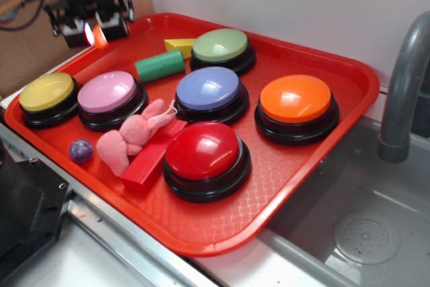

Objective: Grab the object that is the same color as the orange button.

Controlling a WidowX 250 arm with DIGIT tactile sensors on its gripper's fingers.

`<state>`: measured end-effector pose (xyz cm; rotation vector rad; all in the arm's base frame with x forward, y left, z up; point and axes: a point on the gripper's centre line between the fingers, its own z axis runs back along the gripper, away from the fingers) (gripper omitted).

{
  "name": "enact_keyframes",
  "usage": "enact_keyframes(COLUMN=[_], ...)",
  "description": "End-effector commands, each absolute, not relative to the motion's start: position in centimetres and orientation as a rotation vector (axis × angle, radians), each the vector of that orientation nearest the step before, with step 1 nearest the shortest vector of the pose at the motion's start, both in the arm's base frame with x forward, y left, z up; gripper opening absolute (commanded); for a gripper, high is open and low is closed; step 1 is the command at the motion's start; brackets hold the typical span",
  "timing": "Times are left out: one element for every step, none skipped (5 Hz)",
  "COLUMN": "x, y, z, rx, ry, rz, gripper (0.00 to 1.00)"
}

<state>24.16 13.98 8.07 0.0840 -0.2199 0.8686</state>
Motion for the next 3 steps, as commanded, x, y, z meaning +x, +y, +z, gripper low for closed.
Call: enact_keyframes(x=[22.9,21.3,19.8], y=[9.2,5.6,4.1], z=[15.6,16.6,16.4], rx=[0.039,0.019,-0.037], ry=[-0.285,-0.288,-0.275], rz=[0.480,0.318,0.268], gripper=[0.00,0.00,0.00])
